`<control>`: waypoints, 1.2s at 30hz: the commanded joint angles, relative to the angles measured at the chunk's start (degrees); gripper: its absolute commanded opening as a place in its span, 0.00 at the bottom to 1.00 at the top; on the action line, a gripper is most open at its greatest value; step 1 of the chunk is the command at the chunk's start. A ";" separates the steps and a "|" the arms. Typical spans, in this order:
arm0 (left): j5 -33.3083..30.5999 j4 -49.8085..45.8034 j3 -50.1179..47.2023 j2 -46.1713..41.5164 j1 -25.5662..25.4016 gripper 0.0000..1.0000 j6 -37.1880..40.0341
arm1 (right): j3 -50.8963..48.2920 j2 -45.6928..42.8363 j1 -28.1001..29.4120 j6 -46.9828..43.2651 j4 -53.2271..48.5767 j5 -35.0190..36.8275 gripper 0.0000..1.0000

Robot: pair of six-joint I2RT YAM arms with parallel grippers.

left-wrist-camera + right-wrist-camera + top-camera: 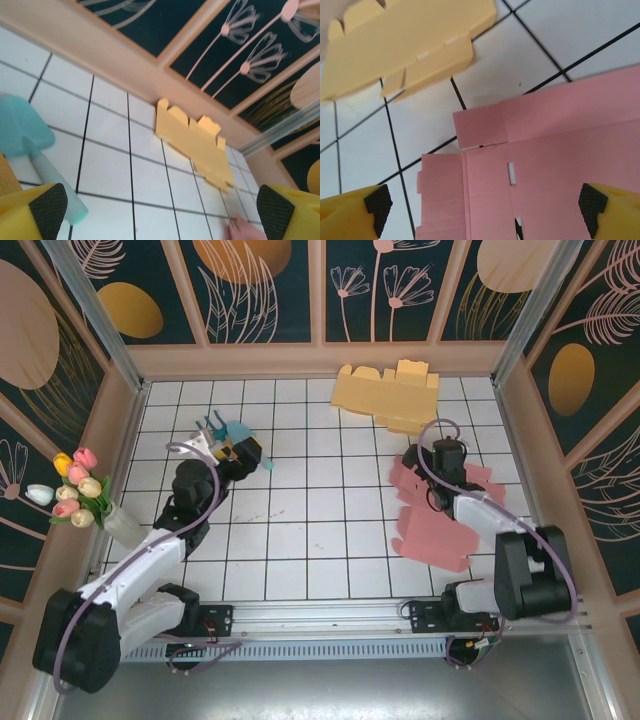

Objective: Fold the paper box

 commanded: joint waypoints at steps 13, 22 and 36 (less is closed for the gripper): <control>2.65 5.02 2.58 15.03 -2.61 0.99 0.64 | 3.36 14.66 8.35 -1.49 5.97 -4.19 0.99; 0.12 5.26 -0.98 12.74 -2.81 0.99 -0.99 | 0.74 12.33 21.21 0.94 8.51 -4.12 0.99; 0.72 13.38 3.90 27.21 -17.82 0.99 -7.08 | -0.87 -21.15 30.56 0.79 -12.50 21.47 0.98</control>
